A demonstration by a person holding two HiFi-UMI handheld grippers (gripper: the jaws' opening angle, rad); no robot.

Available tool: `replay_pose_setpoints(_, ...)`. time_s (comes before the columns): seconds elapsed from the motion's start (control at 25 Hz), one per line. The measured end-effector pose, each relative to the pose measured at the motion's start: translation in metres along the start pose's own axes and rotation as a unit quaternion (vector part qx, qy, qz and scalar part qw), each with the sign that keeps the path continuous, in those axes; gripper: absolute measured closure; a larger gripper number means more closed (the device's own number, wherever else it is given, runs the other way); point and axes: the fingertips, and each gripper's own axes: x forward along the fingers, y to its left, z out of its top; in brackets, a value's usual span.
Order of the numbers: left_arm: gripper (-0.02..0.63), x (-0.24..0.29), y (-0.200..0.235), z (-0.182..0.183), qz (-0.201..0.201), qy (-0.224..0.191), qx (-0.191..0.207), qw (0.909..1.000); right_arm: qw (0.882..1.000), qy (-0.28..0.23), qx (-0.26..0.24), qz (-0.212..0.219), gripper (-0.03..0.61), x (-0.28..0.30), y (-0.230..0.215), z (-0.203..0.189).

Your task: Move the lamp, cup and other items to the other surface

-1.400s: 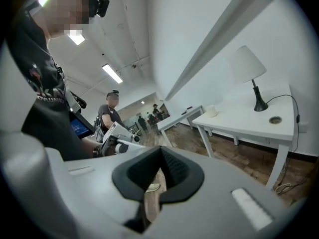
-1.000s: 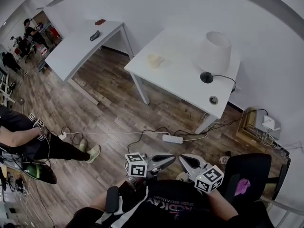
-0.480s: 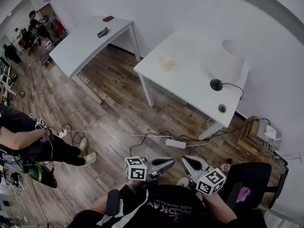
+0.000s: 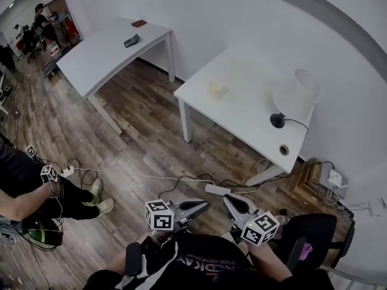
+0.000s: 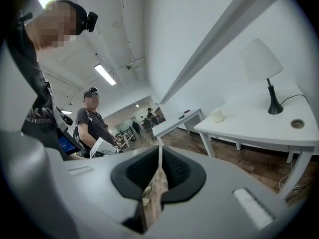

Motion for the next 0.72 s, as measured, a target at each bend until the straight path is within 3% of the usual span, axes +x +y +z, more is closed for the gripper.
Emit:
replay_pose_setpoints(0.44, 0.614, -0.071, 0.04, 0.037, 0.014, 0.004, 0.019, 0.9997, 1.0, -0.01, -0.013, -0.025, 0.534, 0.08, -0.003, 0.017)
replay_pose_setpoints(0.72, 0.614, -0.098, 0.052, 0.045, 0.033, 0.021, 0.068, 0.9969, 0.999, -0.009, -0.036, -0.032, 0.527, 0.111, 0.001, 0.031)
